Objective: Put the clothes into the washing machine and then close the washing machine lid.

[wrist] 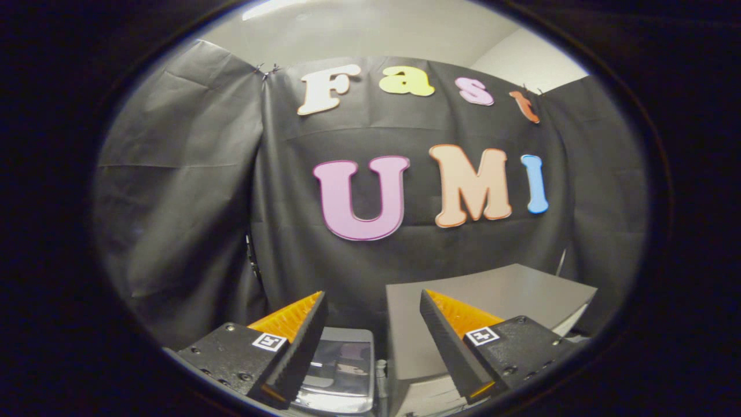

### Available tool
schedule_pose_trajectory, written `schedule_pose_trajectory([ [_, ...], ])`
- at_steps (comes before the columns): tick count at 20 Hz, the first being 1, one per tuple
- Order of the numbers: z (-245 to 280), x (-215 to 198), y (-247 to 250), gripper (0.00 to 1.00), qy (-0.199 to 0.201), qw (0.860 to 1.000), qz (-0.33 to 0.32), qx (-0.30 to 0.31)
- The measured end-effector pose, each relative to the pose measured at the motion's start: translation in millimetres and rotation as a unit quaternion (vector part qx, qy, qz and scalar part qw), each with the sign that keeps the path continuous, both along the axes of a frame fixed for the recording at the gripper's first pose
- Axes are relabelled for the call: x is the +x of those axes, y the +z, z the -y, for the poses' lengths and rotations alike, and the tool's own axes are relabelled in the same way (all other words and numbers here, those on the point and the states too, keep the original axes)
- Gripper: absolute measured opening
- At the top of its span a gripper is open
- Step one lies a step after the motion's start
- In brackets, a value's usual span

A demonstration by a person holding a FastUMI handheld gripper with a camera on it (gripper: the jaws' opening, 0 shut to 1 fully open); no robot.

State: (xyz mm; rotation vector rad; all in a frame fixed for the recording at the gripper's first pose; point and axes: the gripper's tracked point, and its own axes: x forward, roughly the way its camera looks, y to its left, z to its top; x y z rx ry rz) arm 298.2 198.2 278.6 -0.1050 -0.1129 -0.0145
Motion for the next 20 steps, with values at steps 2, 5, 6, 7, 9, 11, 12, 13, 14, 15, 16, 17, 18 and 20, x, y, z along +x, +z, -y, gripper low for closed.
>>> schedule_pose_trajectory([
  [2,29,-13,-4,0.97,-0.012,1.0,0.002,0.007],
  [5,66,-31,-19,0.97,-0.015,1.0,0.004,0.005],
  [6,77,-34,-22,0.97,-0.015,1.0,0.007,0.0],
  [7,88,-40,-27,0.97,-0.015,1.0,0.009,-0.006],
  [9,112,-50,-36,0.97,-0.02,1.0,0.012,-0.01],
  [11,135,-62,-45,0.97,-0.024,1.0,0.018,0.005],
  [12,144,-69,-48,0.97,-0.02,0.999,0.025,0.016],
  [13,154,-76,-50,0.97,-0.017,0.999,0.033,0.027],
  [14,163,-81,-54,0.97,-0.014,0.999,0.041,0.031],
  [15,169,-88,-60,0.97,-0.008,0.998,0.049,0.028],
  [16,174,-95,-69,0.97,-0.005,0.998,0.055,0.016],
  [17,183,-100,-77,0.97,-0.007,0.998,0.058,-0.004],
  [18,193,-108,-90,0.97,-0.009,0.998,0.057,-0.029],
  [20,209,-127,-117,0.97,-0.013,0.996,0.047,-0.072],
])
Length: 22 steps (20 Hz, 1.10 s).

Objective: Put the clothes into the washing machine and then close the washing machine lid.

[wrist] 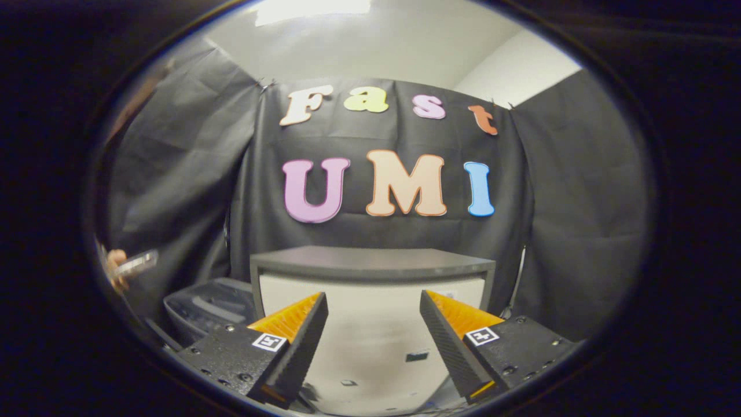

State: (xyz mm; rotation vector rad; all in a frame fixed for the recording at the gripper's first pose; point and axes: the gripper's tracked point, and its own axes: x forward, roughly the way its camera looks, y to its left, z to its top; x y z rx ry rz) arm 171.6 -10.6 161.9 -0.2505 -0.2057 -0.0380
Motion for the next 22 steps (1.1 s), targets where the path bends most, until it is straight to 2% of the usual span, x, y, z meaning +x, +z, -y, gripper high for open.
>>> schedule_pose_trajectory([
  [2,11,-10,-34,0.97,-0.002,1.0,-0.03,0.0],
  [4,9,-22,-64,0.97,0.014,0.998,-0.053,0.019],
  [10,-7,-67,-104,0.97,0.07,0.992,-0.055,0.085],
  [14,3,-83,-131,0.97,0.049,0.992,-0.078,0.085],
  [22,8,-98,-139,0.97,0.033,0.993,-0.065,0.096],
])
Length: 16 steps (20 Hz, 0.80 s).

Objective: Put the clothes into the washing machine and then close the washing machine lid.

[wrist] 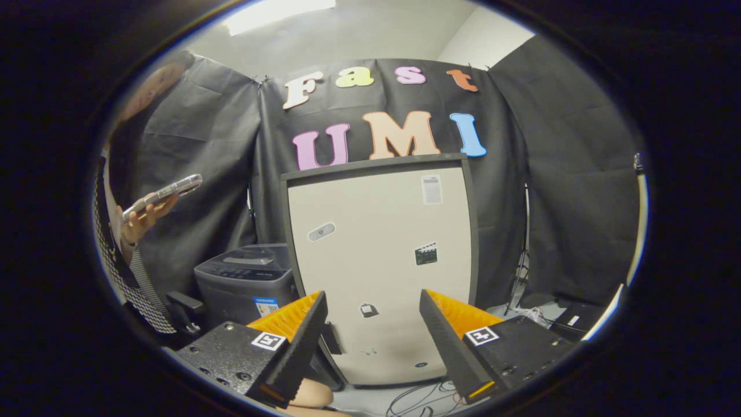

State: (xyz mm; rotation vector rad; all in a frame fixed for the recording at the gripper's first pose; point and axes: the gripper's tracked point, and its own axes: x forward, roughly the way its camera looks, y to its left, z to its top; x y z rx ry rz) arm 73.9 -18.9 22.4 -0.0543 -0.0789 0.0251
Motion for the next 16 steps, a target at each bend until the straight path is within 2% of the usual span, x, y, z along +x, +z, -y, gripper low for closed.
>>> schedule_pose_trajectory([
  [9,-2,-2,-4,0.97,-0.013,1.0,-0.007,-0.026],
  [16,-11,-5,-4,0.97,0.0,0.999,-0.011,-0.039],
])
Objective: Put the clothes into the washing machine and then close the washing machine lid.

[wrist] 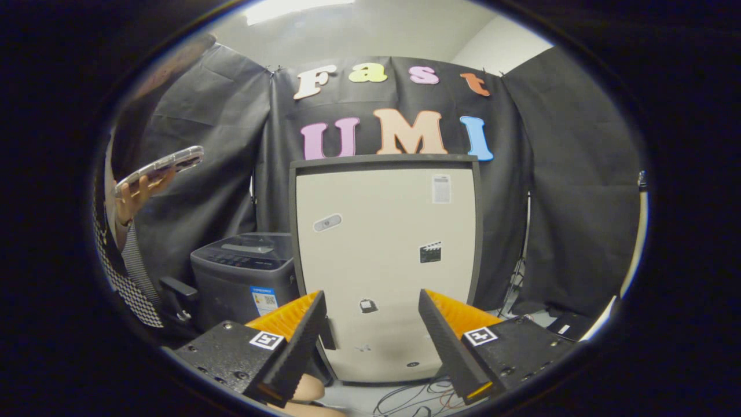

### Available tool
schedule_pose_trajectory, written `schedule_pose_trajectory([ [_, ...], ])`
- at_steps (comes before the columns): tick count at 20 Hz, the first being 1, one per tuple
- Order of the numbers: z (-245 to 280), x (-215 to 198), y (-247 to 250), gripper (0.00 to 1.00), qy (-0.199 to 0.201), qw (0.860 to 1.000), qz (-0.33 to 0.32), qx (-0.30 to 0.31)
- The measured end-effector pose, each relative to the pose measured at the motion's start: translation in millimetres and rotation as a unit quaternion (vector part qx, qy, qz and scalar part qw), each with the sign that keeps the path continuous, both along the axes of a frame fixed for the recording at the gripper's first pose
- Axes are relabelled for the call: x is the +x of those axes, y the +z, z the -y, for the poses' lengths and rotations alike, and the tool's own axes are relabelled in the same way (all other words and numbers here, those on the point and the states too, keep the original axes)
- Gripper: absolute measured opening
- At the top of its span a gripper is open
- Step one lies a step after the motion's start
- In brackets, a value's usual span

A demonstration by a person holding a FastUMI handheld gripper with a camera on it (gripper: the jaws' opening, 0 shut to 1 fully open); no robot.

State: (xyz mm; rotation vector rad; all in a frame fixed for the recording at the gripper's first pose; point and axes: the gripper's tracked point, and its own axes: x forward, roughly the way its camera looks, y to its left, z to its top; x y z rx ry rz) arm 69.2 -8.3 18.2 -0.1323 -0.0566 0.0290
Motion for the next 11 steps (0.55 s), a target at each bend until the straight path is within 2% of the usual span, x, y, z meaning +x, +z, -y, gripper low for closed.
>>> schedule_pose_trajectory([
  [11,3.1,-2.2,1.6,0.97,-0.011,1.0,0.0,0.001],
])
